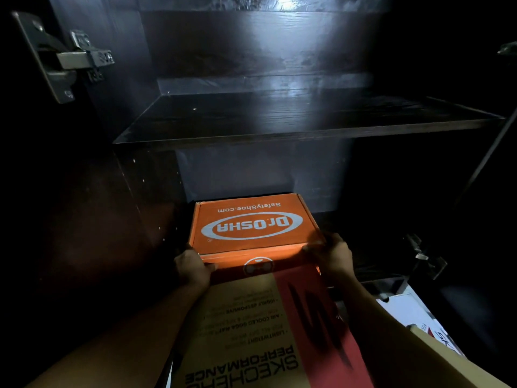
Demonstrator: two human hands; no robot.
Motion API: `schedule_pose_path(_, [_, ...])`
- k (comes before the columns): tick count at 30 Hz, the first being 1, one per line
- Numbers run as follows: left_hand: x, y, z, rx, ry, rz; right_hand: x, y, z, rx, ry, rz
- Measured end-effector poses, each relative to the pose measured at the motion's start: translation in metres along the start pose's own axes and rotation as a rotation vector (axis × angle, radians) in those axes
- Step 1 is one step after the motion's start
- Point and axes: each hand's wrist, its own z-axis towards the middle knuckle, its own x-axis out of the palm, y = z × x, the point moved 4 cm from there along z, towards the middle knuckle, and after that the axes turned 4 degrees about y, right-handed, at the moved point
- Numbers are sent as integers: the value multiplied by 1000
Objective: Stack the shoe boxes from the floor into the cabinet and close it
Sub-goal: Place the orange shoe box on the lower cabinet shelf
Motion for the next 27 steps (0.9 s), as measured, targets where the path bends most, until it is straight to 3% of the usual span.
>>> schedule_pose_path(8, [-3, -9, -1, -115, -48, 160, 15, 0, 14, 42, -25, -64])
schedule_pose_path(18, [-4, 1, -1, -52, -98, -83, 9, -7, 14, 6, -8, 47])
schedule_pose_path(23, [-14, -4, -28, 79, -28, -126, -8, 4, -5, -100, 137, -96])
schedule_pose_path(27, [-28, -7, -79, 325, 26, -337, -31, 7, -48, -134, 280, -184])
